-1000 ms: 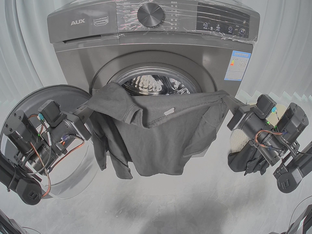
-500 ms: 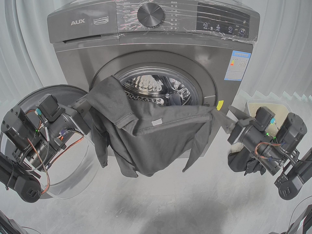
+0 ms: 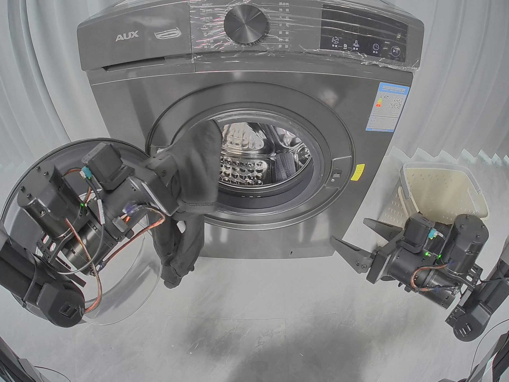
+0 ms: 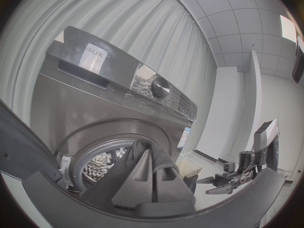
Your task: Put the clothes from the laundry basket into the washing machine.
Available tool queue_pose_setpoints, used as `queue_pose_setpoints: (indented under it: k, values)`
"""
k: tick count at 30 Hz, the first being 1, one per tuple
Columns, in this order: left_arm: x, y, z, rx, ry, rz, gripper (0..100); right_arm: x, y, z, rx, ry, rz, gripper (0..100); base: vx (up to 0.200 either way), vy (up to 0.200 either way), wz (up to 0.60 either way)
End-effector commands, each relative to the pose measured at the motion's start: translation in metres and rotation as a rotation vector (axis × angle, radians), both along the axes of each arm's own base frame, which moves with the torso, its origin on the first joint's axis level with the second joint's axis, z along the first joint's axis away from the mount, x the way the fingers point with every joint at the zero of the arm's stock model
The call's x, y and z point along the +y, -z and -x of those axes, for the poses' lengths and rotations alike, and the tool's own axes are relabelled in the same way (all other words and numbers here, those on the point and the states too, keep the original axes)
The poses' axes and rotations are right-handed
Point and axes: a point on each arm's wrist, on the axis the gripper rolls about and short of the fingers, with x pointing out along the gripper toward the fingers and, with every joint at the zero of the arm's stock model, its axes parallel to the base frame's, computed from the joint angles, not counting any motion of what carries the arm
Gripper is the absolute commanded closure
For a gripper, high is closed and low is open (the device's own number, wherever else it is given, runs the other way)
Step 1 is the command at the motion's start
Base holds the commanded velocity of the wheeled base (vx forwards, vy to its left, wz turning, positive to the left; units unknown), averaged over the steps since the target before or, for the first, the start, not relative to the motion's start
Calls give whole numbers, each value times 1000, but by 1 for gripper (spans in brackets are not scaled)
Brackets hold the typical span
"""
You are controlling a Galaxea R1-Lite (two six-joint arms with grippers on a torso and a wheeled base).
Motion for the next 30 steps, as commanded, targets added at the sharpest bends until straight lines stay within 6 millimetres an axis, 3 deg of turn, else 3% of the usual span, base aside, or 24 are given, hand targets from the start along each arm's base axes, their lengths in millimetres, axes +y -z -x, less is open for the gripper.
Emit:
queue_pose_setpoints:
  k: [1, 10, 30]
  values:
    - [-27, 7, -9, 13, 62, -11, 100, 19, 19, -25, 12, -13, 47, 0, 0, 0, 0]
    - [-49, 22, -30, 29, 29, -65, 100, 63, 41, -55, -5, -73, 47, 0, 0, 0, 0]
    - [-74, -1, -17, -25, 93, -23, 100, 106, 86, -78, 21, -133, 69, 0, 0, 0, 0]
